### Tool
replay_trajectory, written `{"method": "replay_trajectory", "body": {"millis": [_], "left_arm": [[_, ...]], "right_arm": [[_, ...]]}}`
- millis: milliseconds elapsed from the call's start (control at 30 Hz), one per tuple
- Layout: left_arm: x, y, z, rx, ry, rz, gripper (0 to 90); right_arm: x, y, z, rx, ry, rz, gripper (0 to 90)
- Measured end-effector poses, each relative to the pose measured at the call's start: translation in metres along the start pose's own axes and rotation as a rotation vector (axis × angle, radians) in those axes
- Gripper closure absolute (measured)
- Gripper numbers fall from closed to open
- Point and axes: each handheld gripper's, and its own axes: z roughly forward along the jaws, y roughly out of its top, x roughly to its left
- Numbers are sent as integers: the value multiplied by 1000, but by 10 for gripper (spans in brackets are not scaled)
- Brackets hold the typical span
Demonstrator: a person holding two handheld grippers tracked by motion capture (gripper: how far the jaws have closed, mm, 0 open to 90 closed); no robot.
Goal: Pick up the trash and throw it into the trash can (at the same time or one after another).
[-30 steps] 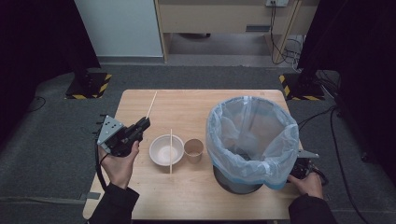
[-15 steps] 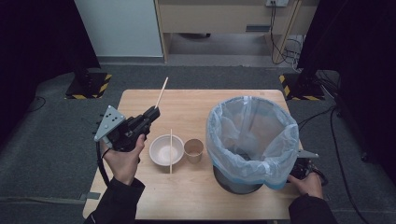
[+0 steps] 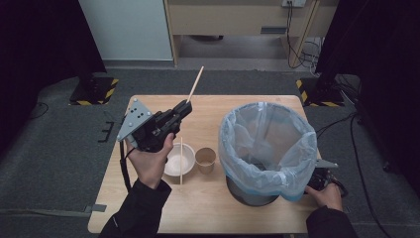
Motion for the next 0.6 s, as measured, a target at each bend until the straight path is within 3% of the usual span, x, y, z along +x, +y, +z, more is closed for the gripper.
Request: {"method": "replay_trajectory", "body": {"millis": [333,600], "left_arm": [[-26,8,26,-24,-77,11,851],[-48,6,52,-14,-142,4,851]], "right_arm": [[0,0,0,0,0,0,17],[0,0,0,0,0,0,16]]}}
